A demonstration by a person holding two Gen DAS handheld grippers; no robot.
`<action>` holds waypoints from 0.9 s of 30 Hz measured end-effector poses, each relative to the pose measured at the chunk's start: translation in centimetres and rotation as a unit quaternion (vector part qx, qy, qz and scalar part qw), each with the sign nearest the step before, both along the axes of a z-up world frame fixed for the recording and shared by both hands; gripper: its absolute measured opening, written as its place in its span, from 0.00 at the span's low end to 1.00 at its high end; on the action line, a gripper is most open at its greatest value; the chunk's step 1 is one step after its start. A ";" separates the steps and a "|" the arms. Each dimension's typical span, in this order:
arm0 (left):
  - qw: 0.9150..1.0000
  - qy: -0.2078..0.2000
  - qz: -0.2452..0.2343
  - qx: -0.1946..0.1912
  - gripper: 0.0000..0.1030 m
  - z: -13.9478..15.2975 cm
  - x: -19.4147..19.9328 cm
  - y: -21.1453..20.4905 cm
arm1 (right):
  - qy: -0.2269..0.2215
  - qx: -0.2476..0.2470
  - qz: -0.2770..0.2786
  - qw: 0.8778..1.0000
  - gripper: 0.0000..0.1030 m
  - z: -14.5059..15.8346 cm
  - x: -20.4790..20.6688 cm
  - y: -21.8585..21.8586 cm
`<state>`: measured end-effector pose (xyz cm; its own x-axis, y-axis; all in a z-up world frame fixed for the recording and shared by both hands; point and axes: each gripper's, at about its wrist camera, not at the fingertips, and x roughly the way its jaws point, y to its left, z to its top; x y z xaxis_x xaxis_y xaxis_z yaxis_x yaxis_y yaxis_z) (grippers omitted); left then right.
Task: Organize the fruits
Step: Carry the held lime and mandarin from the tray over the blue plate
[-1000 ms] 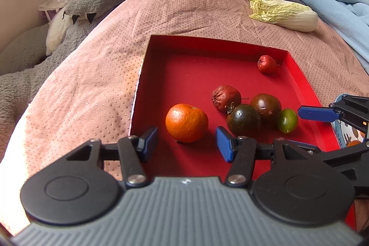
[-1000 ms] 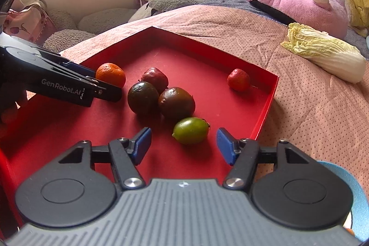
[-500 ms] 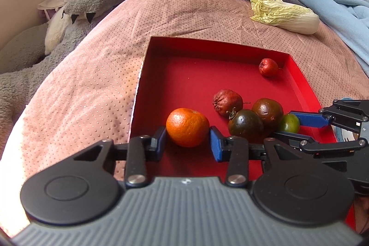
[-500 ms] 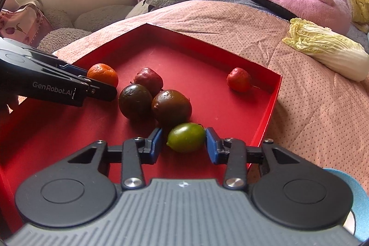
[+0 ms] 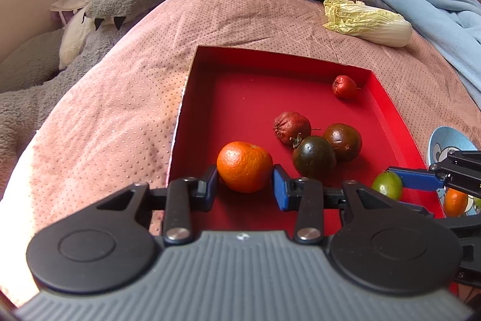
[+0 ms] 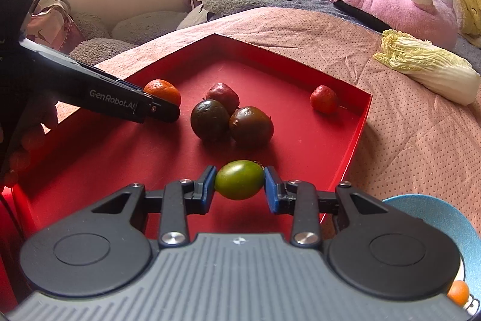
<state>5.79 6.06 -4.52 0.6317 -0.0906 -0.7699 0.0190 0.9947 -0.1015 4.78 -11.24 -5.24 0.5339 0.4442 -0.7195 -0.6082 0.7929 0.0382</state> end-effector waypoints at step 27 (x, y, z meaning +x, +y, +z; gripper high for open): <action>0.999 -0.046 -0.016 0.002 0.40 2.3 -5.3 -4.3 | -0.012 0.020 0.006 1.000 0.39 2.3 -7.4 -4.3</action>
<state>0.51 1.78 -2.26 0.6971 -0.1093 -0.7086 0.0600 0.9937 -0.0943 -2.61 -15.50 -2.95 0.5457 0.4783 -0.6881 -0.6188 0.7837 0.0539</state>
